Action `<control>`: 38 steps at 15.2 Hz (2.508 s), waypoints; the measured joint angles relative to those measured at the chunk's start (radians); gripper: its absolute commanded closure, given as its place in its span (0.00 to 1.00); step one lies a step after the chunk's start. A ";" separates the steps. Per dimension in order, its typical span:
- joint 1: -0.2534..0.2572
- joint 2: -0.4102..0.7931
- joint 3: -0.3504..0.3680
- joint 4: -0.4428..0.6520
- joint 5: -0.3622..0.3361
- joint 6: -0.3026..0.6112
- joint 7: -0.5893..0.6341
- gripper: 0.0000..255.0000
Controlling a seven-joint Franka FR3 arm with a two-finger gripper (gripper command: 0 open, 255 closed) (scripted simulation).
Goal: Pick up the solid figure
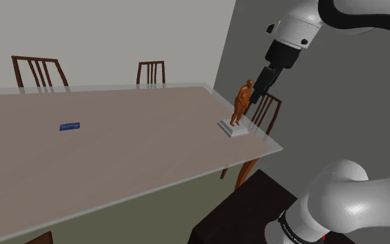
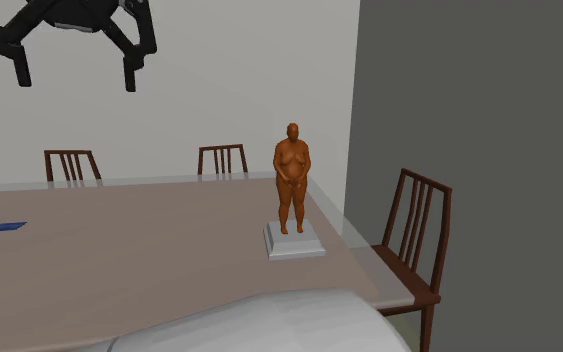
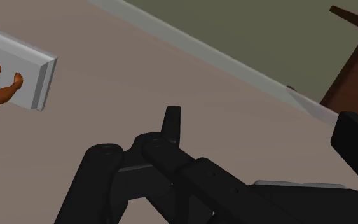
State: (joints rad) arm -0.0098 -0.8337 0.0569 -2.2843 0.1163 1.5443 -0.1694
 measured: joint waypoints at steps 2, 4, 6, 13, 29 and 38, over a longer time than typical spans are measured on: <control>-0.003 0.009 -0.006 0.004 -0.005 0.005 -0.006 0.00; -0.016 0.038 -0.035 0.010 -0.028 0.026 -0.037 0.00; -0.028 0.084 -0.062 0.024 -0.049 0.057 -0.066 0.00; -0.072 0.245 -0.171 0.096 -0.116 0.147 -0.180 0.00; -0.141 0.702 -0.385 0.438 -0.106 0.274 -0.426 0.00; -0.198 0.939 -0.449 0.652 -0.024 0.288 -0.539 0.00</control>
State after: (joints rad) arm -0.2076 0.1056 -0.3923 -1.6324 0.0926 1.8321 -0.7086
